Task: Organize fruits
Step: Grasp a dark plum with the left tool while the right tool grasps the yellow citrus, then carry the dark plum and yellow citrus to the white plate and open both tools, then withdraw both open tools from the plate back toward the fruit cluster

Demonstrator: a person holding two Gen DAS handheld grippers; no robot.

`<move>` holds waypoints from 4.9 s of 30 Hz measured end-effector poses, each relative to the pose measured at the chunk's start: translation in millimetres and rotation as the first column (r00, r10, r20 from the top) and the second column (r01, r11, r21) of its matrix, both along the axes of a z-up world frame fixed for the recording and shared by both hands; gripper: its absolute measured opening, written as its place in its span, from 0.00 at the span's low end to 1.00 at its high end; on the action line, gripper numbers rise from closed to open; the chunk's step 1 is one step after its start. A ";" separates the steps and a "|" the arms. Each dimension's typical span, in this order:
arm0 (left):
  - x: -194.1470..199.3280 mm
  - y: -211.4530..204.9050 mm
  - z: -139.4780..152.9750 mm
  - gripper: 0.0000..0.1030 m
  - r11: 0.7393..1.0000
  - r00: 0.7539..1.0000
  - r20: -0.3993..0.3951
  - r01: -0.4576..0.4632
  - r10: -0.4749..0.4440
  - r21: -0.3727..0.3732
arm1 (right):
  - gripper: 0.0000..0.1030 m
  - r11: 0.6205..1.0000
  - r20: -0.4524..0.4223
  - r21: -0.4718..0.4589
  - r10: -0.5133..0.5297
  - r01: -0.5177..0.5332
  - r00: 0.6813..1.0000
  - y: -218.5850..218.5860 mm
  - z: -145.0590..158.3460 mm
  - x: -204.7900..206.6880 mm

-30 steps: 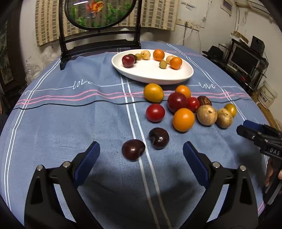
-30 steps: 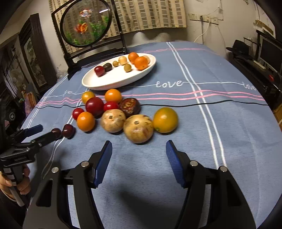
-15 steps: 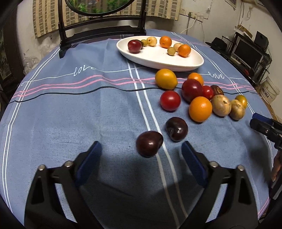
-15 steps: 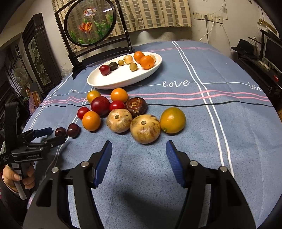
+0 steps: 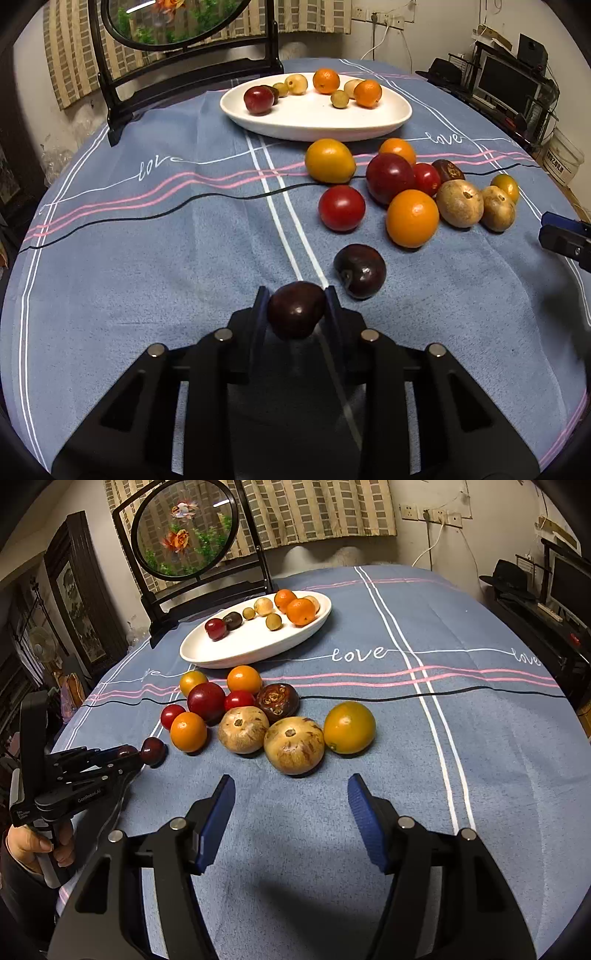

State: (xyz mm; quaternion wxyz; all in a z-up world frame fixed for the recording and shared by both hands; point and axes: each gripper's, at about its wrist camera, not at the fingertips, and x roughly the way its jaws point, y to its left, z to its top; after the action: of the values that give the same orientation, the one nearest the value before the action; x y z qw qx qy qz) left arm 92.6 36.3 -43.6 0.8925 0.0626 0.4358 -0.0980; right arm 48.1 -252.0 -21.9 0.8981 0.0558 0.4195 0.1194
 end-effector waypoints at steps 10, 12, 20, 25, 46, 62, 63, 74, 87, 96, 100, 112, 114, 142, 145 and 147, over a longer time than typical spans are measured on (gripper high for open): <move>-9.0 12.4 13.4 0.30 0.990 0.999 0.052 0.003 0.004 -0.141 | 0.62 0.985 -0.008 -0.096 -0.145 0.143 0.989 -22.9 2.2 30.2; -9.4 14.4 12.9 0.30 0.986 0.999 0.047 0.006 0.001 -0.165 | 0.62 0.981 -0.015 -0.099 -0.170 0.168 0.985 -26.3 1.1 38.8; -10.7 15.9 11.6 0.30 0.979 0.999 0.038 0.022 -0.015 -0.205 | 0.60 0.975 -0.094 -0.071 -0.218 0.211 0.972 -21.4 -10.6 73.5; -11.4 17.1 13.2 0.30 0.975 0.999 0.040 0.022 -0.013 -0.220 | 0.46 0.981 -0.136 -0.032 -0.191 0.189 0.972 -13.6 -11.9 84.3; -9.6 23.6 11.2 0.30 0.966 1.000 0.019 0.004 0.001 -0.259 | 0.41 0.988 -0.123 0.019 -0.148 0.152 0.981 -4.4 -15.1 102.9; -23.0 -0.5 55.0 0.30 0.983 0.994 0.107 0.057 -0.039 -0.176 | 0.41 0.998 0.051 0.002 -0.060 0.060 0.997 -0.2 33.5 67.2; -21.6 -3.1 62.6 0.30 0.984 0.992 0.115 0.063 -0.044 -0.165 | 0.41 0.999 0.059 0.002 -0.053 0.053 0.997 1.1 36.3 66.6; 37.2 -22.4 118.3 0.30 0.983 0.984 0.160 0.097 -0.072 -0.156 | 0.41 0.997 0.172 -0.067 0.035 -0.024 0.984 26.2 73.5 80.4; 154.0 -41.4 91.7 0.30 0.990 0.997 0.069 0.032 -0.022 -0.139 | 0.41 0.985 0.155 -0.144 0.116 -0.094 0.981 66.1 70.1 184.6; 206.0 -35.6 57.1 0.30 0.993 1.000 0.006 -0.006 0.007 -0.119 | 0.41 0.981 0.079 -0.150 0.134 -0.121 0.988 84.0 38.4 252.4; 218.3 -33.2 45.1 0.30 0.991 1.000 -0.020 -0.020 0.017 -0.133 | 0.42 0.986 0.031 -0.115 0.127 -0.123 0.991 93.2 24.8 278.0; 230.1 -29.7 34.5 0.48 0.990 0.998 -0.023 -0.053 0.051 -0.128 | 0.44 0.992 -0.119 -0.075 0.087 -0.097 0.989 115.5 -6.1 316.7; 229.4 -30.6 35.8 0.52 0.990 0.998 -0.018 -0.058 0.056 -0.125 | 0.50 0.993 -0.114 -0.070 0.082 -0.090 0.990 115.9 -4.5 316.0; 60.3 -22.1 73.2 0.83 0.986 0.995 0.087 -0.043 0.057 -0.159 | 0.60 0.995 0.076 -0.100 0.011 -0.004 0.997 28.1 41.9 113.5; 44.1 -18.7 70.5 0.83 0.985 0.994 0.087 -0.048 0.063 -0.164 | 0.60 0.997 0.077 -0.079 -0.001 0.007 0.997 20.3 39.7 93.2; 34.1 -16.5 68.6 0.83 0.986 0.995 0.084 -0.048 0.061 -0.158 | 0.60 0.998 0.079 -0.062 -0.005 0.010 0.997 17.1 38.5 82.1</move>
State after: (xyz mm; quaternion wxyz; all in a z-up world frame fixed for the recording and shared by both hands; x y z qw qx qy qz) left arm 126.7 19.8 25.1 0.9155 -0.0151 0.3881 -0.1045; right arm 130.1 -234.9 16.6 0.9157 0.0247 0.3872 0.1048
